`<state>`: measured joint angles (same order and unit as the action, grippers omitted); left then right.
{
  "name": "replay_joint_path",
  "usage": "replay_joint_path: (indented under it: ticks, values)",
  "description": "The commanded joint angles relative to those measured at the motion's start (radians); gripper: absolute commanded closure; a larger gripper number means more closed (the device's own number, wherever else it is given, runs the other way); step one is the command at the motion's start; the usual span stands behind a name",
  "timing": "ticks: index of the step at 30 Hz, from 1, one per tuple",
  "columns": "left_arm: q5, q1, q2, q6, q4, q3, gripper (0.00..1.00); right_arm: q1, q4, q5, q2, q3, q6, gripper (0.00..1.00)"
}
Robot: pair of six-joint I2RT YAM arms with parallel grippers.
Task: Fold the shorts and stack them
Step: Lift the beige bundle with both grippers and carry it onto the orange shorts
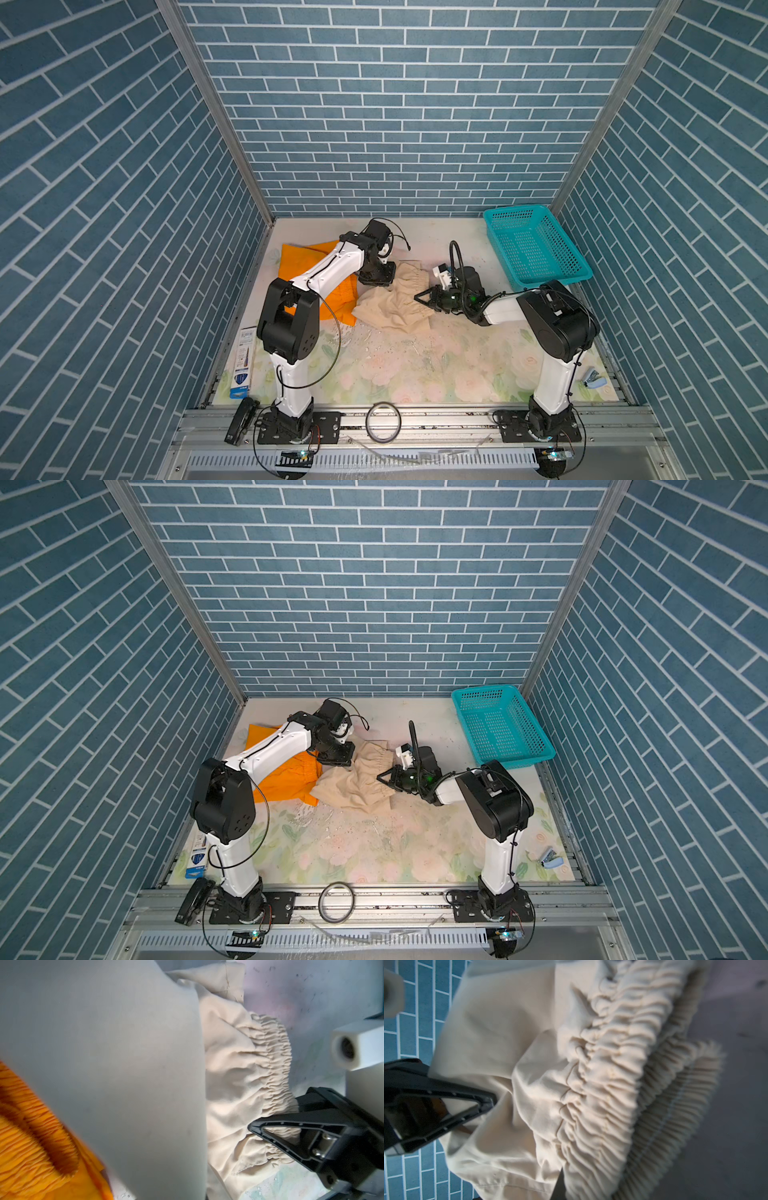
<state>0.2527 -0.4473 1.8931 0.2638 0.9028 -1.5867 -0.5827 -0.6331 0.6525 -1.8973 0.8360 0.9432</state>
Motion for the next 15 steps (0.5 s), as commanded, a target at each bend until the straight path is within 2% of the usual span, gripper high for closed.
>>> replay_joint_path:
  ticks: [1,6,13,15]
  values:
    - [-0.051,0.053,-0.070,-0.075,0.155,-0.021,1.00,-0.048,0.002,-0.044,0.008,0.104,0.011,1.00]
    - [-0.126,0.166,-0.129,-0.163,0.166,-0.037,1.00,-0.104,0.045,-0.058,-0.078,0.281,-0.026,1.00]
    - [-0.141,0.298,-0.138,-0.264,0.164,-0.155,1.00,-0.176,0.111,-0.068,-0.200,0.503,-0.060,1.00]
    - [-0.090,0.343,-0.133,-0.262,0.177,-0.177,1.00,-0.195,0.129,-0.055,-0.237,0.562,-0.055,1.00]
